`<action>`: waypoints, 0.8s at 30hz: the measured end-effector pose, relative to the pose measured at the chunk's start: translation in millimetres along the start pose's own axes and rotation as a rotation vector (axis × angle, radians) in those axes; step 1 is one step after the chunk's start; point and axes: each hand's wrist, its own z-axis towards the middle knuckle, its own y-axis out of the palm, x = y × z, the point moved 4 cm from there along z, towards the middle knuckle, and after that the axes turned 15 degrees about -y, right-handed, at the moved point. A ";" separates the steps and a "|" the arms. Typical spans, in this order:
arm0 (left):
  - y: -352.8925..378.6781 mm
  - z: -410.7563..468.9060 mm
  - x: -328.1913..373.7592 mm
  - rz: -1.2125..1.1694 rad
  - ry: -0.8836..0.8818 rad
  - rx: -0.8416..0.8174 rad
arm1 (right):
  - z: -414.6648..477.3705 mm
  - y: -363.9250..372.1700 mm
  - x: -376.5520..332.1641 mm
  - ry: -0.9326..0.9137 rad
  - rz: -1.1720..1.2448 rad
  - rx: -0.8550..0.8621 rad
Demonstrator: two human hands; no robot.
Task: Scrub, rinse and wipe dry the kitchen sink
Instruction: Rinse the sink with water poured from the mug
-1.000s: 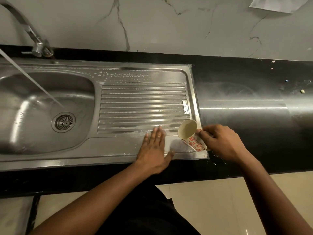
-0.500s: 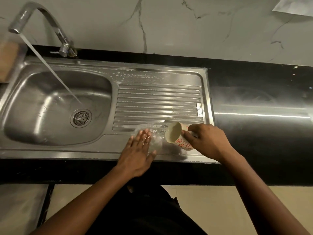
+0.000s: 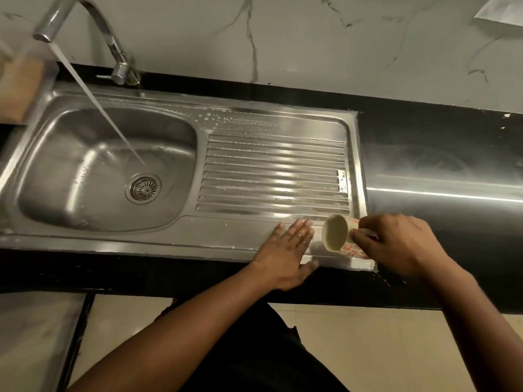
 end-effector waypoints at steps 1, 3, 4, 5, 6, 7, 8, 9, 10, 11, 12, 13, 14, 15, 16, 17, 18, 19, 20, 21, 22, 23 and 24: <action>0.3 -6.2 -7.3 -0.010 0.000 0.004 | 2.1 1.7 -3.6 -0.015 -0.026 -0.006; 0.5 -25.8 -29.6 -0.038 -0.010 -0.004 | 8.7 5.6 -13.0 -0.051 -0.053 -0.011; 1.2 -37.4 -44.0 -0.052 -0.025 -0.011 | 12.5 6.7 -18.8 -0.074 -0.054 -0.007; 1.5 -49.5 -60.7 -0.063 -0.049 -0.014 | 17.5 7.7 -25.3 -0.101 -0.047 -0.003; 0.8 -61.6 -77.2 -0.070 -0.077 -0.012 | 22.4 8.4 -32.2 -0.131 -0.038 0.003; 0.3 -73.3 -93.7 -0.071 -0.110 -0.005 | 27.7 9.2 -39.7 -0.163 -0.026 0.011; -0.5 -84.0 -109.5 -0.073 -0.145 -0.002 | 33.6 10.1 -47.4 -0.192 -0.015 0.020; -2.2 -93.3 -123.4 -0.077 -0.181 -0.002 | 39.7 10.3 -56.0 -0.215 -0.007 0.030; -4.4 -101.2 -135.1 -0.079 -0.217 -0.001 | 45.8 10.7 -64.3 -0.231 -0.002 0.041; -6.8 -107.1 -143.7 -0.078 -0.249 0.002 | 51.8 11.3 -72.2 -0.245 -0.001 0.054; -9.1 -111.4 -149.4 -0.079 -0.279 0.004 | 56.9 12.1 -79.6 -0.258 -0.003 0.067; -10.1 -113.8 -152.3 -0.078 -0.308 0.005 | 61.0 13.1 -85.7 -0.268 -0.006 0.083; -11.0 -114.3 -152.9 -0.080 -0.332 0.010 | 63.8 13.3 -89.4 -0.270 -0.005 0.102; -11.4 -113.3 -151.9 -0.083 -0.351 0.018 | 65.9 13.6 -90.5 -0.267 0.003 0.112; -12.6 -111.8 -149.5 -0.092 -0.362 0.024 | 66.7 13.4 -89.9 -0.262 0.021 0.114; -12.8 -109.2 -146.4 -0.109 -0.362 0.022 | 66.2 12.8 -87.2 -0.253 0.048 0.109; -11.8 -105.7 -142.3 -0.126 -0.343 0.015 | 64.6 11.6 -82.8 -0.240 0.086 0.099; -11.1 -101.7 -136.3 -0.131 -0.297 0.004 | 61.9 10.5 -76.2 -0.218 0.130 0.087; -10.3 -97.4 -127.7 -0.124 -0.231 -0.014 | 58.3 8.7 -68.4 -0.190 0.176 0.077; -9.5 -93.1 -116.5 -0.110 -0.162 -0.041 | 53.9 7.5 -59.6 -0.162 0.209 0.070; -7.4 -87.3 -104.1 -0.097 -0.105 -0.069 | 48.7 6.1 -50.5 -0.138 0.222 0.070; -5.0 -79.7 -91.5 -0.085 -0.064 -0.087 | 42.9 5.3 -41.0 -0.113 0.213 0.070; -3.3 -70.0 -79.3 -0.072 -0.033 -0.087 | 37.2 4.6 -32.0 -0.087 0.194 0.073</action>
